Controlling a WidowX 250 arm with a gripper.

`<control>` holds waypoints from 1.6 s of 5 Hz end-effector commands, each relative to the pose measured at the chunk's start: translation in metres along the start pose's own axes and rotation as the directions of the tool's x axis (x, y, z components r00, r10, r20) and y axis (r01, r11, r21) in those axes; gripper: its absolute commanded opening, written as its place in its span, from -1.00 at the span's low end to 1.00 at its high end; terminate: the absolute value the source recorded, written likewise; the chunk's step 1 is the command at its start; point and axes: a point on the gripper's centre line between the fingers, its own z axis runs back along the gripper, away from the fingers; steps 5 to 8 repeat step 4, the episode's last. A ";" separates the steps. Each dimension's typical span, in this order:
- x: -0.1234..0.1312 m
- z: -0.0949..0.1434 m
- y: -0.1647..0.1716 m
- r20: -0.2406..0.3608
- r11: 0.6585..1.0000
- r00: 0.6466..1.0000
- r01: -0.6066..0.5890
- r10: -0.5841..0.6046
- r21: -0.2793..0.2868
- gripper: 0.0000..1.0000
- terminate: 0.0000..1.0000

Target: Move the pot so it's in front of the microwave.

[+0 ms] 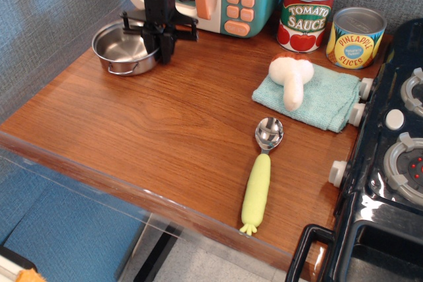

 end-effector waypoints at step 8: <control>0.029 0.084 -0.004 0.135 0.999 0.990 -0.024 0.030 -0.042 1.00 1.00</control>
